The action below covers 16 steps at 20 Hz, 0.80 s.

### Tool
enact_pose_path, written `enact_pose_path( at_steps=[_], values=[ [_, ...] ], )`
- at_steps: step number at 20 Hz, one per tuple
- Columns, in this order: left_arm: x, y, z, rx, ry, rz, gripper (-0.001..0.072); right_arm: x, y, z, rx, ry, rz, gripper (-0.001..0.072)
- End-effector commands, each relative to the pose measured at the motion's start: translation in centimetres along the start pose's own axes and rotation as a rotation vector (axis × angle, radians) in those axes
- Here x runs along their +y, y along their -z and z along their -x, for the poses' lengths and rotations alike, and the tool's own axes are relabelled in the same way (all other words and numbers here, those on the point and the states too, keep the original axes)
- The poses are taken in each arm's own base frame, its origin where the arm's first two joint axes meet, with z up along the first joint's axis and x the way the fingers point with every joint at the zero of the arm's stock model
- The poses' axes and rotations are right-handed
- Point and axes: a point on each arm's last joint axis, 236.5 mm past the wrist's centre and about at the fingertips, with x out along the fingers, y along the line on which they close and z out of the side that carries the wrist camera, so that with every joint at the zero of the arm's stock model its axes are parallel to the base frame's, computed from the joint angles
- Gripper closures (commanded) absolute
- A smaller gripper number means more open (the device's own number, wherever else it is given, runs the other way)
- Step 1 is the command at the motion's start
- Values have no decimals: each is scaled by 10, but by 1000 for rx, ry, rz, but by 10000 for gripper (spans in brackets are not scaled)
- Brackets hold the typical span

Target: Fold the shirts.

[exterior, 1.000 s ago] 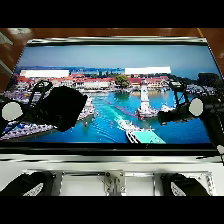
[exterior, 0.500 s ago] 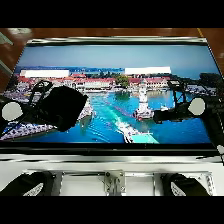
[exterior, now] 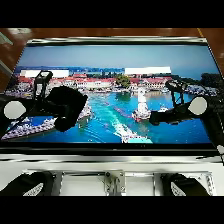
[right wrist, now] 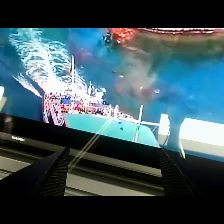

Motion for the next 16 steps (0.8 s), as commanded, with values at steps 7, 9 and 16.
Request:
enact_pose_path(
  at_steps=[7,9,16],
  values=[
    [84,-47,-52,-2,-111,135,6,2,-5,0,-20,-10,-59,16],
    [122,-49,-83,63,-144,192,1,2,-8,0,-34,-10,-76,16],
    [163,-12,-176,398,-114,252,-3,1,-22,1,-93,-8,-90,22]
  ],
)
